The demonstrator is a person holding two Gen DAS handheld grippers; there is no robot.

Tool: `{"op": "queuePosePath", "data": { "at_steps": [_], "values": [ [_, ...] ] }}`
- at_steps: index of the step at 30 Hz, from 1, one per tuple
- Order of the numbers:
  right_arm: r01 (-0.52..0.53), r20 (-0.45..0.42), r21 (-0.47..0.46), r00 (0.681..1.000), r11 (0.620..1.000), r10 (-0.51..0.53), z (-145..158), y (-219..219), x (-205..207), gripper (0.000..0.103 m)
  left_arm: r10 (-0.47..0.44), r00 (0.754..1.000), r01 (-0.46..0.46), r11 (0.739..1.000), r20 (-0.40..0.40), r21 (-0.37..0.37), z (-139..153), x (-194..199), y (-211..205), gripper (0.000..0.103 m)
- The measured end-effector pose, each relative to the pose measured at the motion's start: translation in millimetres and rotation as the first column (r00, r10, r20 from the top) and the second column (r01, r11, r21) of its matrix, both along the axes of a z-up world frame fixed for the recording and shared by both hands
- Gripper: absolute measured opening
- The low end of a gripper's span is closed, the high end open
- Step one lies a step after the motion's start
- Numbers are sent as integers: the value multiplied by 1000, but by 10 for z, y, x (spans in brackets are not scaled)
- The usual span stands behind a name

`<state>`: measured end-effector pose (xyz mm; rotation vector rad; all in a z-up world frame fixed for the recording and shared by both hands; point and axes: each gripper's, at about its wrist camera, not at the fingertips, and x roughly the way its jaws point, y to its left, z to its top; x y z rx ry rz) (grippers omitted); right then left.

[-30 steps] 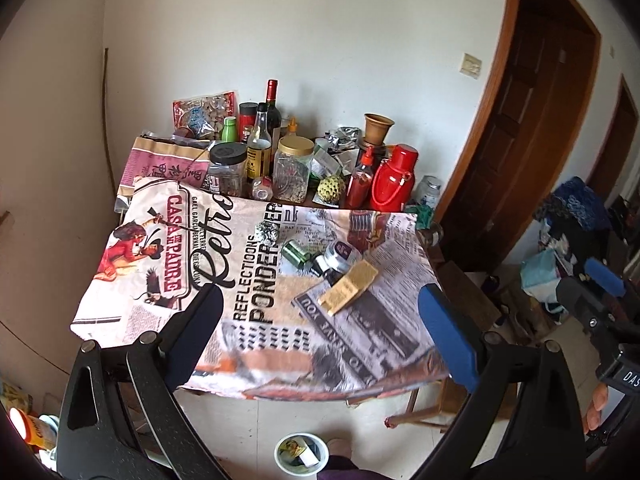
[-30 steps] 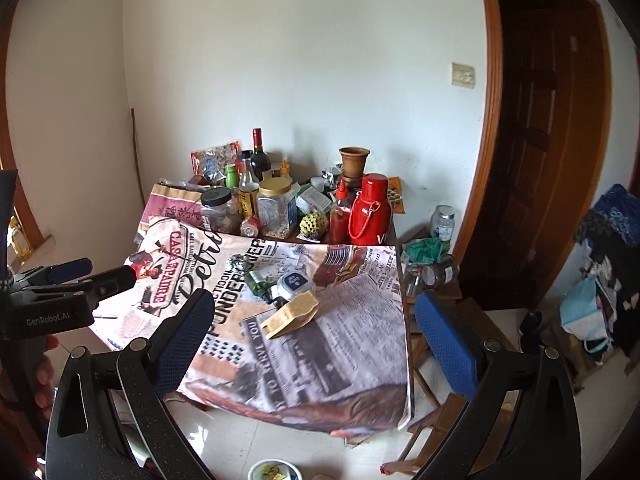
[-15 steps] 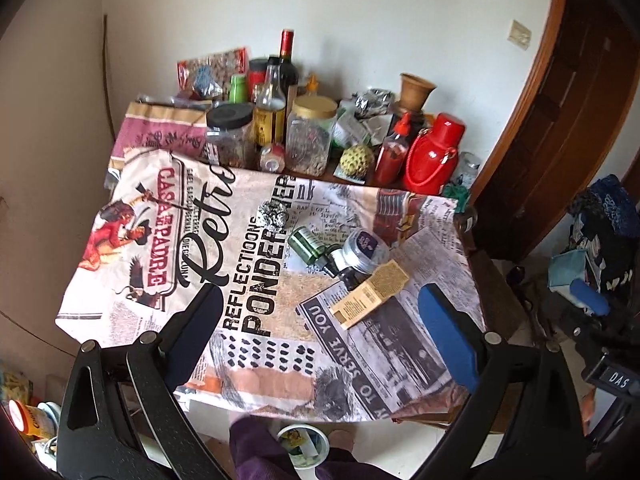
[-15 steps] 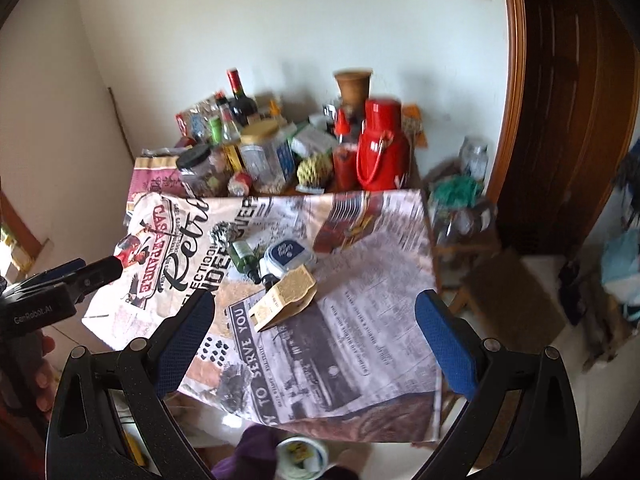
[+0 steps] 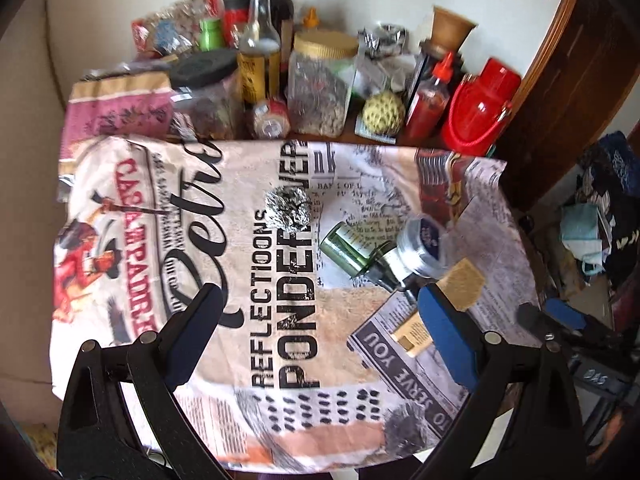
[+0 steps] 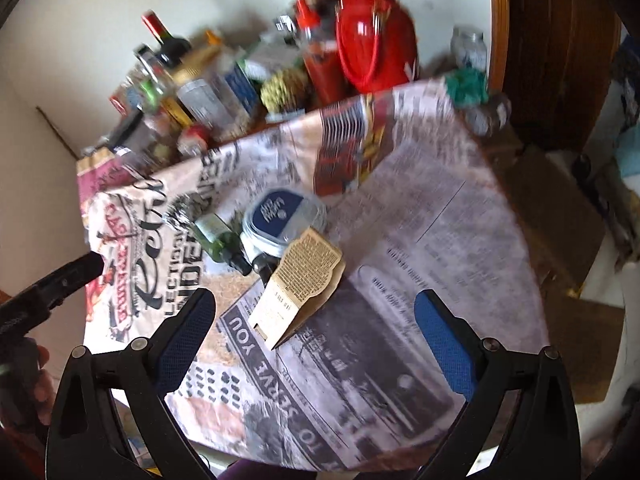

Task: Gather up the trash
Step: 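Grasp the green round lid with the left tool while the right tool grasps the brown paper strip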

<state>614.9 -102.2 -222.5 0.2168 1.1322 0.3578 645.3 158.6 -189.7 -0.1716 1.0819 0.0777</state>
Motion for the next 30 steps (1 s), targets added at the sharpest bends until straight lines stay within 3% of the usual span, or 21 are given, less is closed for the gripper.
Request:
{"op": "queuePosePath", "data": {
  "at_steps": [6,11,13,21,27,30],
  "values": [
    [22,-114,40,993,999,-17,-436,159,152,92,-10,995,4,998,-103,-58,-413,335,88,98],
    [20,-150,68,989,998,-9,-600,223,238,60,4,988,-18,996,-157,-88,-700,546,115,98],
    [12,-152,81,988,997,1,-630,234,250,42,7,987,-26,993,-163,-112,-766,605,114,98],
    [-37,-149,102,987,994,52,-625,258,205,10,17,982,-48,986,-186,-159,-1034,831,36,98],
    [-16,-107,97,994,995,27,-490,173,131,7,52,979,-81,987,-195,-140,-1184,959,12,97],
    [-12,-90,76,996,997,19,-417,126,91,6,40,976,-73,986,-213,-150,-1269,1046,-42,88]
  ]
}}
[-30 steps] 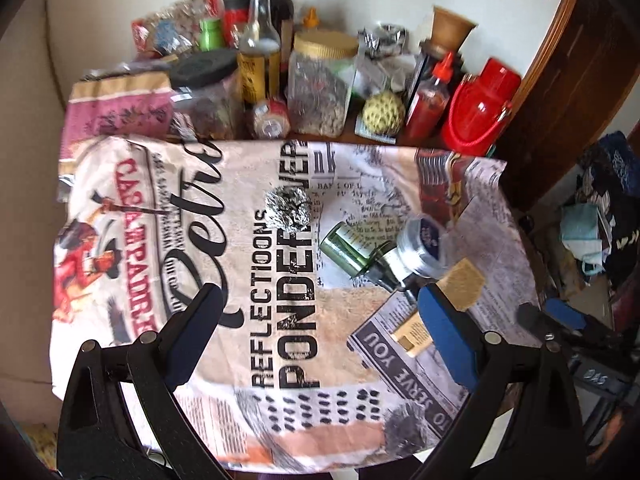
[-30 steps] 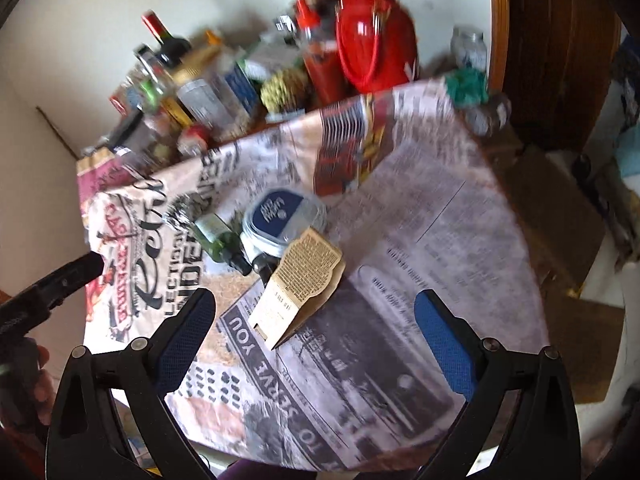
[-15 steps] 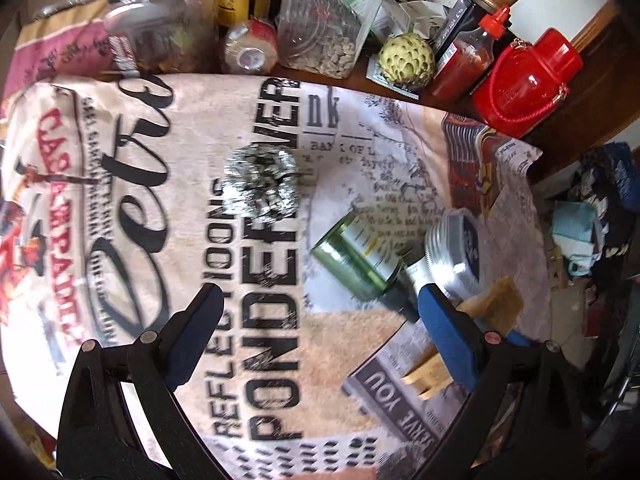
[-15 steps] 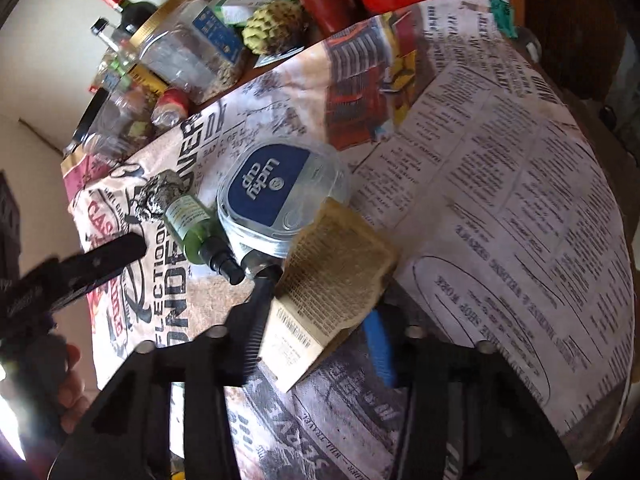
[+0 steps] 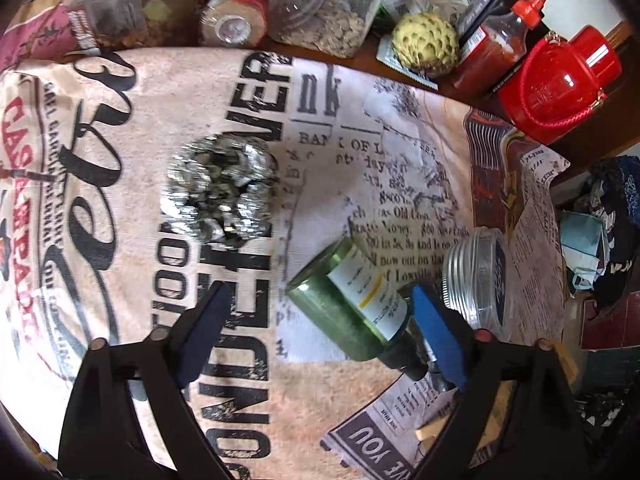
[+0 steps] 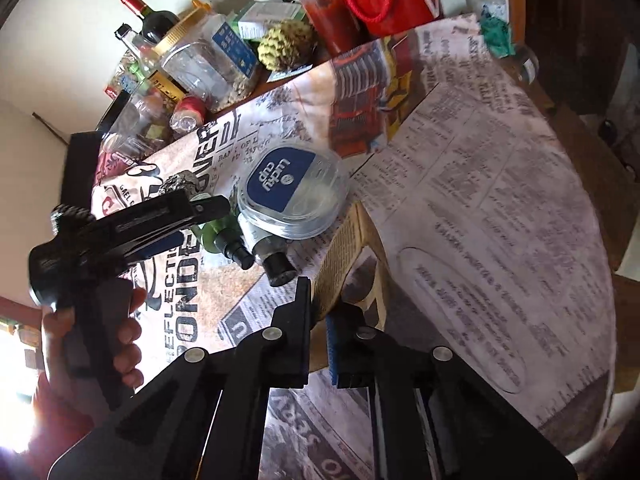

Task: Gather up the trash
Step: 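Grasp the green round lid with the left tool while the right tool grasps the brown paper strip, then lift the green lid and paper strip off the table with both tools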

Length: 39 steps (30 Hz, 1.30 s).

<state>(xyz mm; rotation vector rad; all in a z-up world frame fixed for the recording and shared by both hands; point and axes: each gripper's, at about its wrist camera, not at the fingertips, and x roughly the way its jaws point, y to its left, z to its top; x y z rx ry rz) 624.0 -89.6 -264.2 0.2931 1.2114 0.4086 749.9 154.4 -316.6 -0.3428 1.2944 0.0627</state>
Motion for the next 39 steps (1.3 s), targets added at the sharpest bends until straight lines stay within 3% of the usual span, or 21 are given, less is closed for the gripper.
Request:
{"op": "queuePosePath", "data": {
  "at_steps": [6,7,11,17,20,24,26,28,29,36,39],
  "values": [
    [10,39,-32,999,999,-8,149,-121,-32,5,72,997,-72,997,13,-18,-38,29,-5,74],
    [12,43,-37,999,999,-10,172,-143,-27,5,68,998,-68,997,16,-21,-30,20,-7,64],
    [24,70,-40,997,999,-21,277,-235,-24,5,25,1000,-24,999,19,-36,37,-28,-65,55],
    [18,143,-37,990,999,-12,520,-353,-30,4,-31,994,32,999,106,-6,435,-240,-200,45],
    [-7,169,-50,986,999,15,591,-377,-41,4,-62,987,56,997,150,43,663,-337,-304,44],
    [-33,122,-51,992,998,40,525,-438,16,5,-58,980,41,995,192,91,856,-490,-384,43],
    [-48,81,-71,995,996,53,446,-462,89,18,-41,977,22,996,211,91,940,-584,-373,43],
    [-50,48,-82,997,995,54,359,-486,161,72,-33,973,8,994,228,107,1012,-670,-349,43],
    [-35,41,-82,998,996,39,317,-506,194,81,-29,971,1,993,237,117,1056,-717,-332,43],
    [4,16,-141,1000,990,-2,-29,-404,414,82,-19,959,-31,984,282,174,1245,-935,-285,42],
    [-7,-12,-170,1000,985,5,-222,-305,510,73,-10,956,-45,983,294,180,1301,-985,-254,42]
  ]
}}
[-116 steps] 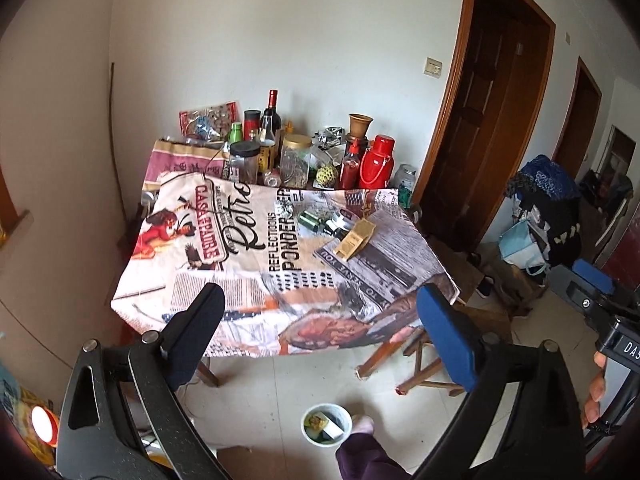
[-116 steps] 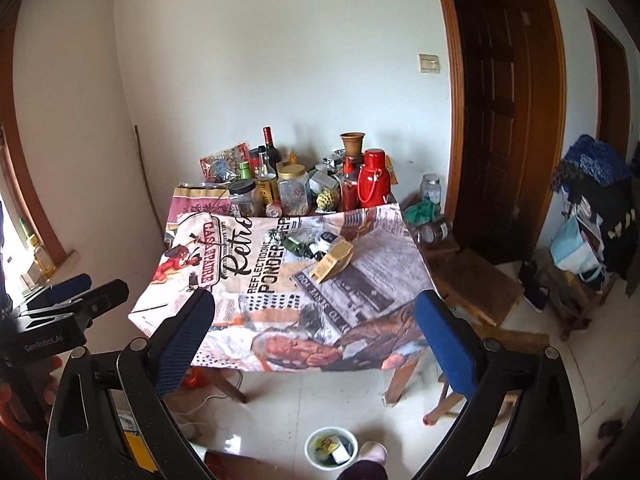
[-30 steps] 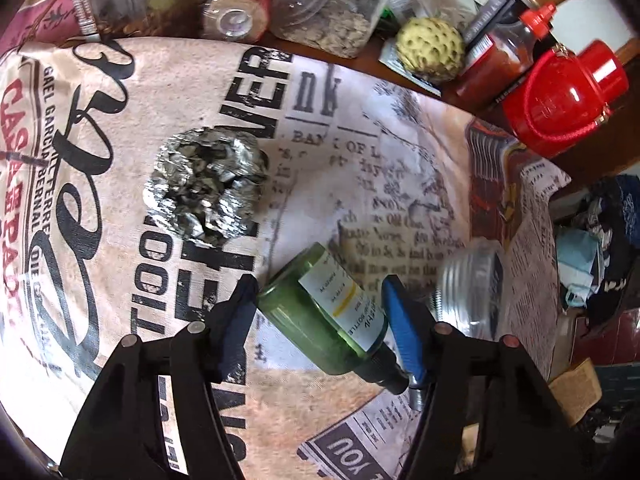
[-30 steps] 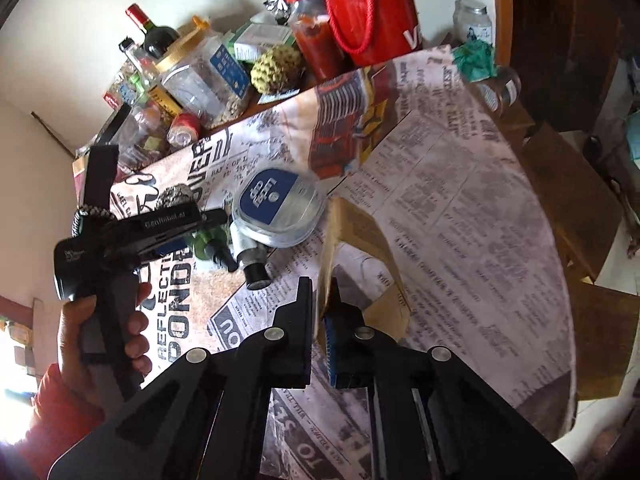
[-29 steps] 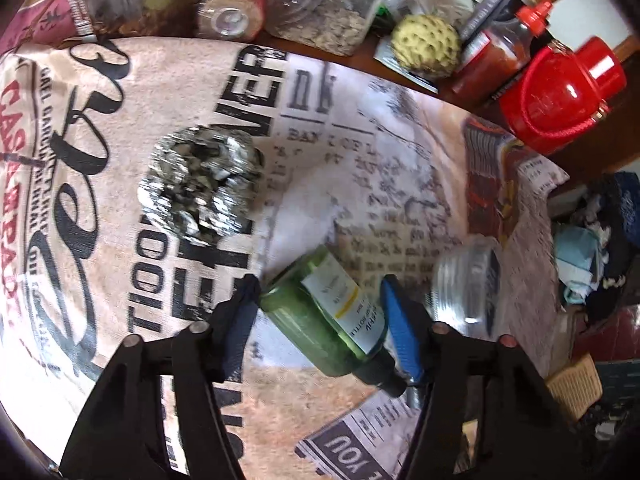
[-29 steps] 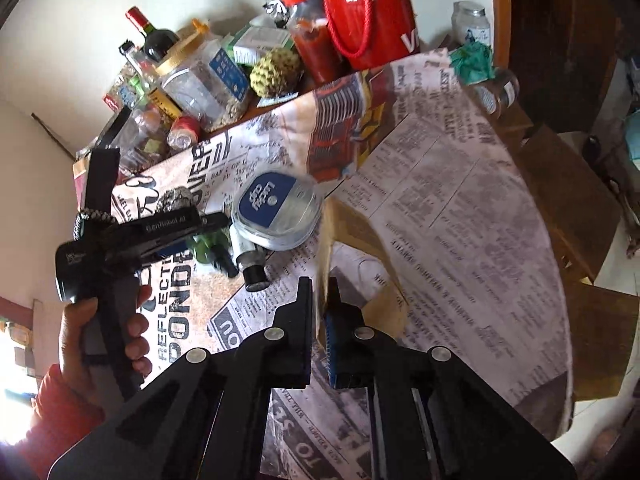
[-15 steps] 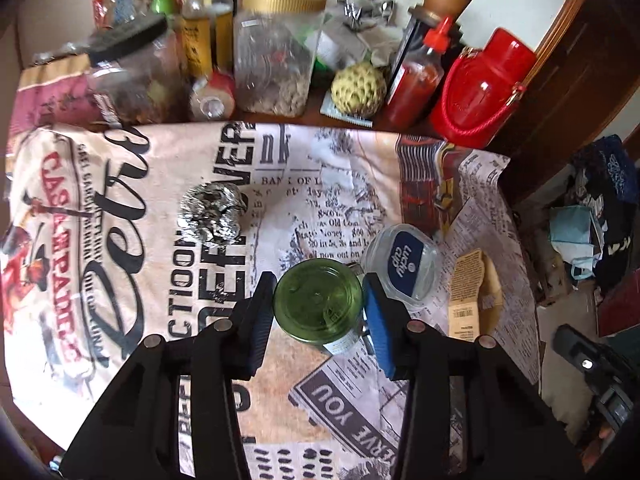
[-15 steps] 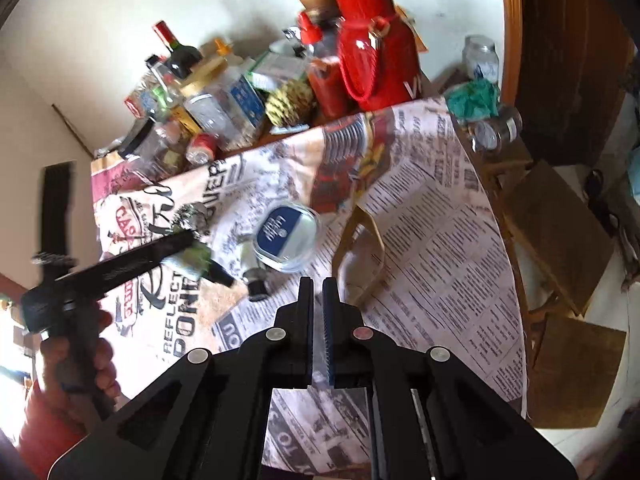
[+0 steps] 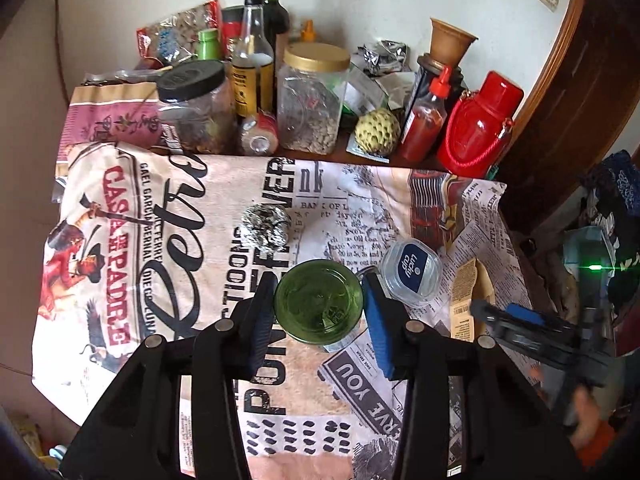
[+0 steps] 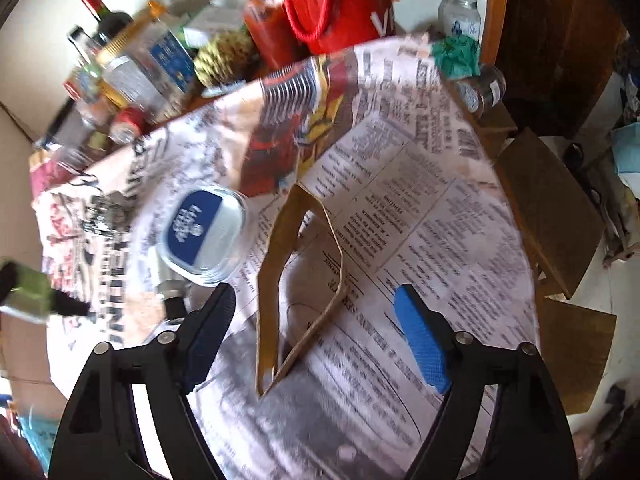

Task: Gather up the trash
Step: 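Lift the green lid and paper strip off the table with both tools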

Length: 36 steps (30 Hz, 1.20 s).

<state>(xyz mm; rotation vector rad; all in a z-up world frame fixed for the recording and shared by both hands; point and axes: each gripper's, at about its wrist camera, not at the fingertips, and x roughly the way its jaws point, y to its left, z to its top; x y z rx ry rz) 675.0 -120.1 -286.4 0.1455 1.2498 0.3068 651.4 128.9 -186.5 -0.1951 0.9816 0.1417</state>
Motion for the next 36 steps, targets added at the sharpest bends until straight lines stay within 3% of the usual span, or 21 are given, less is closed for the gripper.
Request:
{"op": "queuePosePath", "data": {
  "at_steps": [2,3,6,16,26,36],
  "values": [
    [-4,-36,19,999,1000,5,-85,37,60,53,5,1000,-5,1000,9,9,40,-27,16,41],
    [-2,-52,27,999,1000,4,-119,48,84,37,7,1000,-7,1000,13,9,58,-37,27,41],
    [-16,-30,51,999,999,17,-88,47,65,13,10,1000,-10,1000,23,0,101,-45,50,41],
    [-117,166,72,981,991,104,668,-192,-321,10,8,995,-9,1000,102,3,401,-108,-196,41],
    [-233,433,79,884,969,177,1650,-502,-815,10,57,962,-66,998,268,25,1013,-677,-582,41],
    [-249,552,90,818,964,160,2150,-505,-1491,10,19,928,-31,999,373,27,1480,-1459,-623,41]
  ]
}}
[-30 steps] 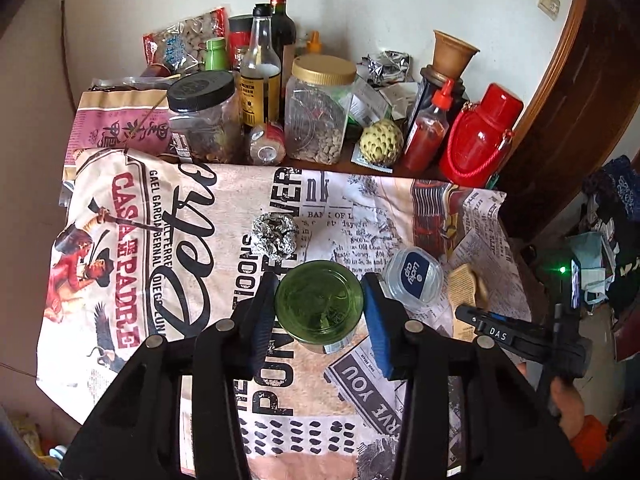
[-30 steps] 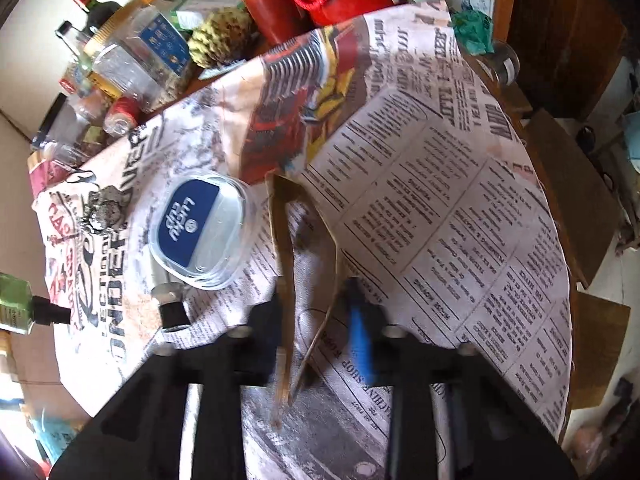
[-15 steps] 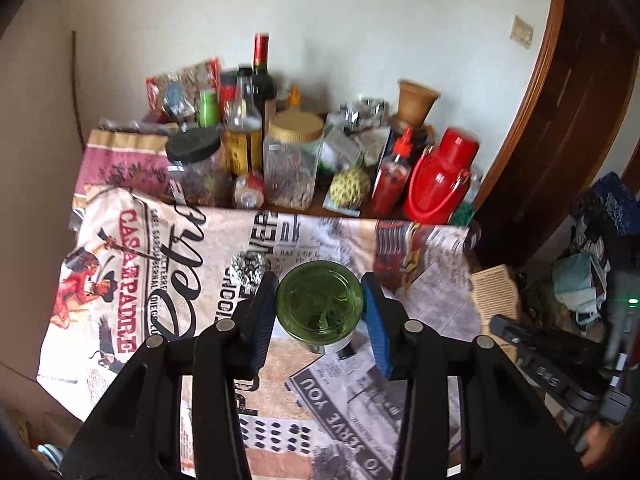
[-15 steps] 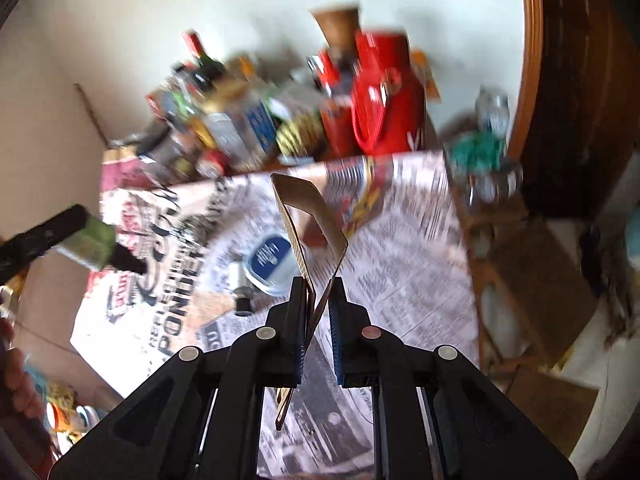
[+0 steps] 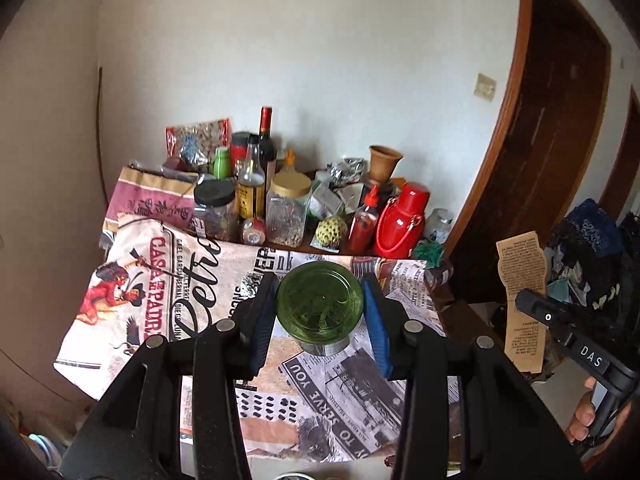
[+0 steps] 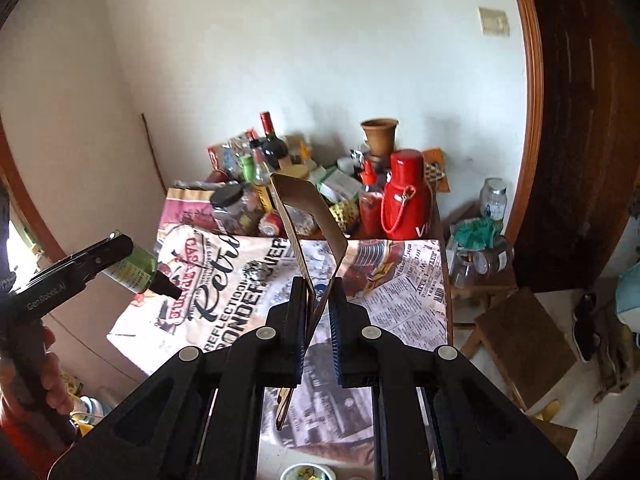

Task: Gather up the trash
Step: 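Lift the green lid and paper strip off the table with both tools, then lower both tools over the bucket and open them to drop the items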

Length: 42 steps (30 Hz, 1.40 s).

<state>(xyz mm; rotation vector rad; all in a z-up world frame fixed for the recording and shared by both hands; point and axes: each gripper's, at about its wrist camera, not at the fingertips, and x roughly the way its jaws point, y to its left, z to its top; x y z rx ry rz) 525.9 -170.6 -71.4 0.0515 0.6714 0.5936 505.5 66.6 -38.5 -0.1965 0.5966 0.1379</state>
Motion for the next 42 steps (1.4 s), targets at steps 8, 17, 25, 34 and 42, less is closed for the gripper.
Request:
{"op": "queuePosePath", "data": {
  "at_steps": [8,17,25,34,42],
  "values": [
    [54,38,27,998,998,-55,113,224,-922,10,-105,993,105,994,49,-1,133,-821,162,41],
    [117,20,32,993,993,-117,-73,484,-2056,10,-198,980,198,980,4,-12,-115,-1935,417,41],
    [164,-73,0,984,986,-164,-318,532,-2610,10,-254,963,250,967,-95,-48,-424,-2498,501,41],
    [155,-192,-70,967,985,-166,-740,490,-2706,10,-262,938,236,962,-226,-138,-955,-2623,417,41],
    [97,-330,-113,935,989,-129,-1473,425,-2518,10,-262,887,196,959,-381,-204,-1766,-2414,205,41]
  ]
}}
